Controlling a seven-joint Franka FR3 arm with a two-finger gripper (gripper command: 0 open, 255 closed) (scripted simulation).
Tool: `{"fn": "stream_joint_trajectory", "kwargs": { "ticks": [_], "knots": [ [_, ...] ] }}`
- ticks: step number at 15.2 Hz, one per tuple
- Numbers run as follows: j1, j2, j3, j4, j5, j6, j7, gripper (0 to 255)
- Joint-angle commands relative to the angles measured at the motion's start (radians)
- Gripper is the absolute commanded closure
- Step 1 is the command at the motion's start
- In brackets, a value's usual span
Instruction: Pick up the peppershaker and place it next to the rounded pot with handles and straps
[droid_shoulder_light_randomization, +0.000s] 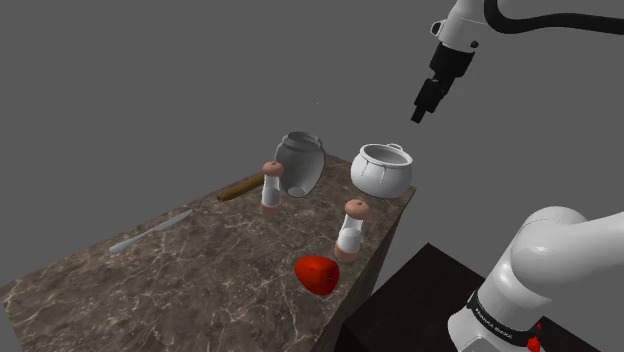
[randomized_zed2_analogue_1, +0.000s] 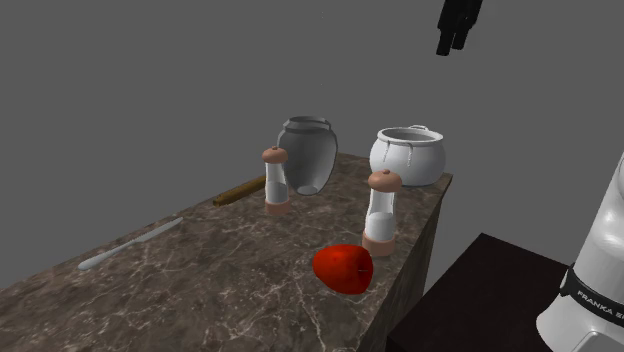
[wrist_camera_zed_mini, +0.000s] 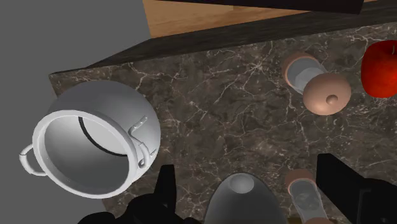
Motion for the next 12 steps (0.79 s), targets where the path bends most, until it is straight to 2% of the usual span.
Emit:
{"fn": "stream_joint_trajectory", "kwargs": {
  "ticks": [1,12],
  "knots": [
    [0.0,0.0,0.0,0.0,0.0,0.0,0.0,0],
    [0.009,0.283,0.157,0.003,0.0,0.267,0.194,0]
  ]
}}
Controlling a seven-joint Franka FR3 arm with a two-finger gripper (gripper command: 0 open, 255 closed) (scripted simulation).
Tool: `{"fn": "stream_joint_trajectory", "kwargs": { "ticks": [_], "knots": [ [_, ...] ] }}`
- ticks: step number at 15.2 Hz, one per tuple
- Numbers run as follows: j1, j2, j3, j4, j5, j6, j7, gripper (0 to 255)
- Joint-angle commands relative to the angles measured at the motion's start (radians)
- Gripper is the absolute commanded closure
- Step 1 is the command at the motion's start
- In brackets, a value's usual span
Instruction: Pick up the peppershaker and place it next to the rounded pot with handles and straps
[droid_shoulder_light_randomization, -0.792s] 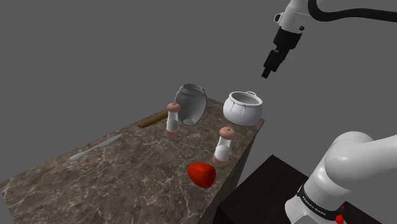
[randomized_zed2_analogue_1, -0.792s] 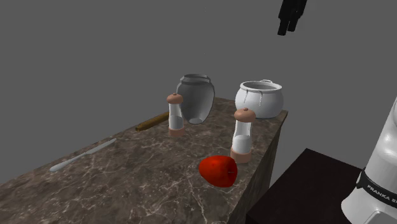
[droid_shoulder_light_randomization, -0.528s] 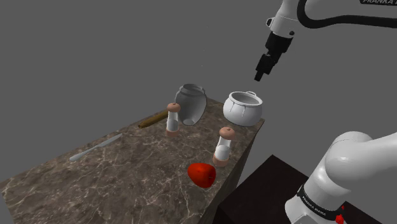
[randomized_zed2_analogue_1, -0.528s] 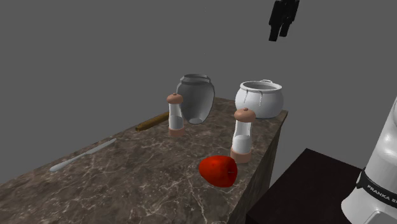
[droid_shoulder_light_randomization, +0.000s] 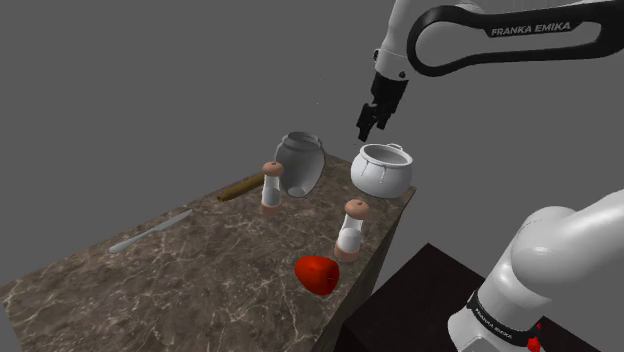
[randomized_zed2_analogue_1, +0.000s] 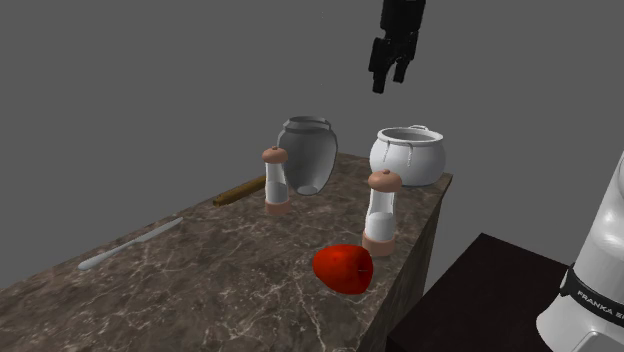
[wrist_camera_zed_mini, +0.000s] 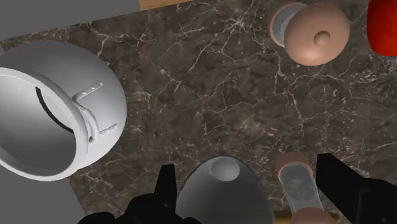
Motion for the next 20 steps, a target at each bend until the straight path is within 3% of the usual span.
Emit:
{"fn": "stream_joint_trajectory", "kwargs": {
  "ticks": [1,7,12,20],
  "knots": [
    [-0.001,0.057,0.029,0.014,-0.008,0.041,0.039,0],
    [-0.012,0.262,0.113,0.095,-0.069,0.146,0.163,0],
    [-0.014,0.451,0.171,0.202,-0.159,0.198,0.279,0],
    [0.04,0.777,0.202,0.451,-0.34,0.205,0.452,0]
  ]
}}
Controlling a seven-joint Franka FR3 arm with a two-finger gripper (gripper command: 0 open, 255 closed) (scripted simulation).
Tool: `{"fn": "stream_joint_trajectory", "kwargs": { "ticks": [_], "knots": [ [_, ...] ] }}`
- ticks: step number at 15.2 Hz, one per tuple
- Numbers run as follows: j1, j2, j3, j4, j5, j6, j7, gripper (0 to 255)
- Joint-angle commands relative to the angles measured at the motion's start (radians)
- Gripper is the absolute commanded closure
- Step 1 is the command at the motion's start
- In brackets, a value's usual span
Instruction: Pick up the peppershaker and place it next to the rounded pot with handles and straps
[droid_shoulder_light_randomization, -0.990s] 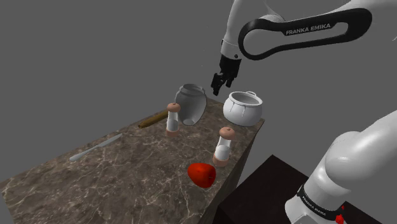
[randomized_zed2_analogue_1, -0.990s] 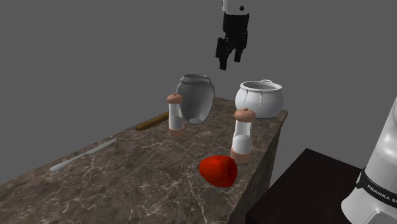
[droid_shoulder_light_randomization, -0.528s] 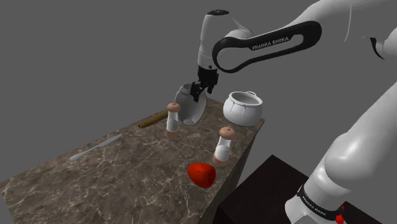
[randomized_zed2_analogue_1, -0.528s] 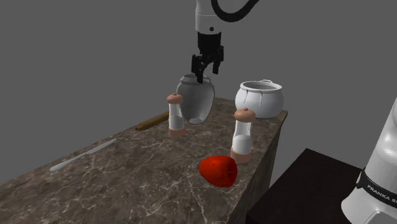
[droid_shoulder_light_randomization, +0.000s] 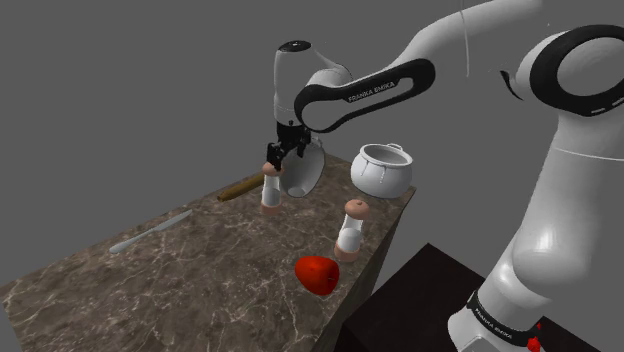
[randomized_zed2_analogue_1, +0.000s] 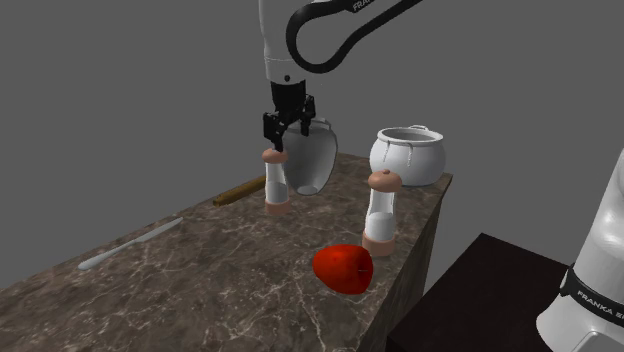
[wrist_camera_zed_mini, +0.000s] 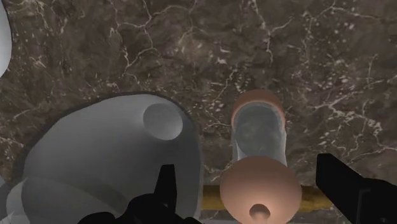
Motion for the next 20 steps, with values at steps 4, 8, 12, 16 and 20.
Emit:
{"fn": "stream_joint_trajectory", "kwargs": {
  "ticks": [4,8,12,16,20],
  "knots": [
    [0.039,0.142,-0.009,0.118,-0.072,-0.005,0.058,0],
    [0.036,0.169,-0.019,0.105,-0.09,0.033,0.069,0],
    [0.035,0.187,-0.025,0.099,-0.102,0.058,0.076,0],
    [0.035,0.187,-0.025,0.099,-0.102,0.058,0.076,0],
    [0.035,0.187,-0.025,0.098,-0.102,0.057,0.076,255]
  ]
}}
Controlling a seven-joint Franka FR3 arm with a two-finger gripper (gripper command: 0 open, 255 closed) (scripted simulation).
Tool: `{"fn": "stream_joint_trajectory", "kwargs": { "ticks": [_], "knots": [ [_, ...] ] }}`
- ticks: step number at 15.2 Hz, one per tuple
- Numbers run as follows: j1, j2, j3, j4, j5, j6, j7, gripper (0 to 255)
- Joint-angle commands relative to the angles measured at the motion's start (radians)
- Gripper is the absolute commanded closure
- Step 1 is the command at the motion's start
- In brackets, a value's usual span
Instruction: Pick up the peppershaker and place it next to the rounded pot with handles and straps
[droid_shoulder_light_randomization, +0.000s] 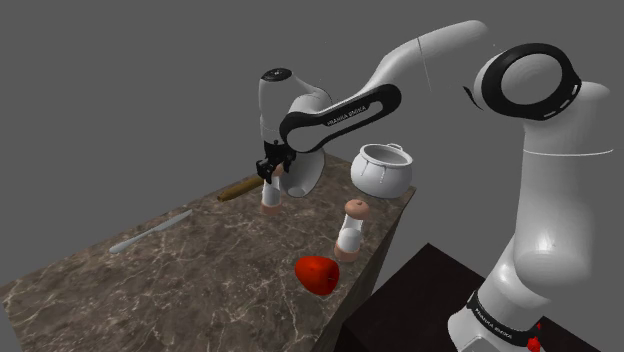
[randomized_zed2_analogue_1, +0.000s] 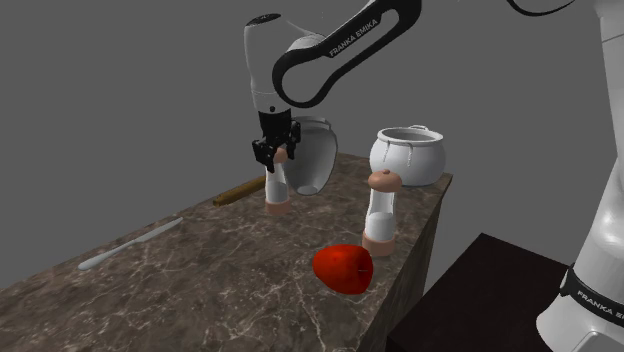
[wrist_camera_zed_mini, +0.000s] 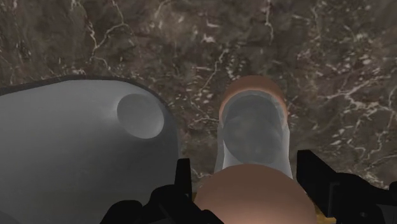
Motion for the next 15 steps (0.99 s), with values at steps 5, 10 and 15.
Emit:
{"fn": "stream_joint_trajectory", "kwargs": {
  "ticks": [5,10,15],
  "knots": [
    [0.0,0.0,0.0,0.0,0.0,0.0,0.0,255],
    [-0.002,-0.011,0.004,0.011,0.01,-0.019,-0.011,255],
    [-0.005,-0.037,0.012,0.042,0.033,-0.07,-0.038,255]
  ]
}}
